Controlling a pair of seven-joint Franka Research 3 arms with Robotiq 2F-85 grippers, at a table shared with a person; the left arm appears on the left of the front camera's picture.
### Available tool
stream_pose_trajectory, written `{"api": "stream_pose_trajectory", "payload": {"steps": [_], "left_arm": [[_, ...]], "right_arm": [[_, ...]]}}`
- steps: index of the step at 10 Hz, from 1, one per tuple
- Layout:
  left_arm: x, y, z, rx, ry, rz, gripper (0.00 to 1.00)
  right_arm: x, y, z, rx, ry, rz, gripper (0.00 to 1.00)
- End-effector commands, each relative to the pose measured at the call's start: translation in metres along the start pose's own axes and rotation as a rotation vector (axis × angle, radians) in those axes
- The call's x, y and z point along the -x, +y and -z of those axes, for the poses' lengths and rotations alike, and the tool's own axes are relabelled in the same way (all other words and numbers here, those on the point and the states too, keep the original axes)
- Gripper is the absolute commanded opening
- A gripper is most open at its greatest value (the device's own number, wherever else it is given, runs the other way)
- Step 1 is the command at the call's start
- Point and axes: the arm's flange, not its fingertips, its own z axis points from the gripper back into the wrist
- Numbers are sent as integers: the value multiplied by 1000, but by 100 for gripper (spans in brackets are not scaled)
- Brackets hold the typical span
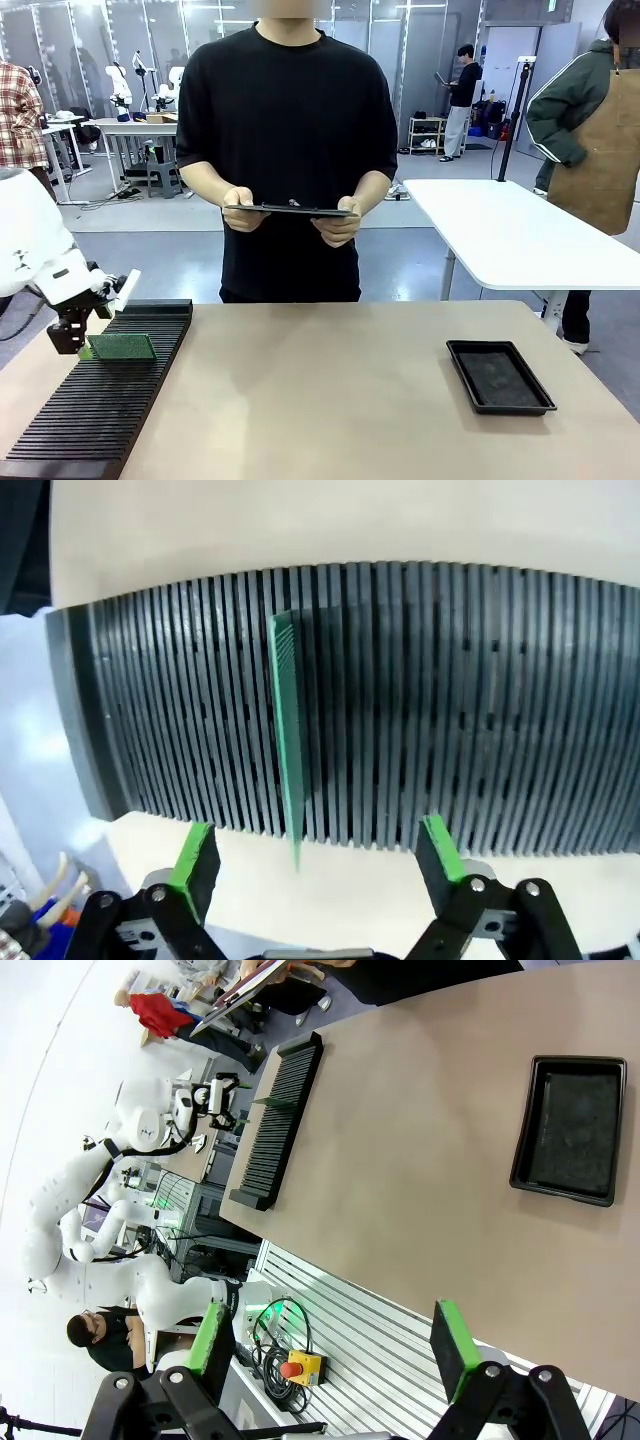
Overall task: Inspect the PCB.
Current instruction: Pick up the Blank PCB and present it to the human.
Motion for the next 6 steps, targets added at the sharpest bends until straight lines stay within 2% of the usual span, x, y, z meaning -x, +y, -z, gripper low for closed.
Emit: {"api": "stream_pose_trajectory", "payload": {"steps": [1,4,5,6], "left_arm": [[2,26,23,28,10,-2,100],[3,31,41,57,11,-18,100],[4,31,43,59,8,-27,76],[5,29,44,66,12,-13,41]], "right_arm": [[0,-1,0,-9,-3,-19,100],[0,-1,0,-9,-3,-19,100],[0,-1,0,-9,-3,-19,100],[0,-1,0,-9,-3,-19,100]]}}
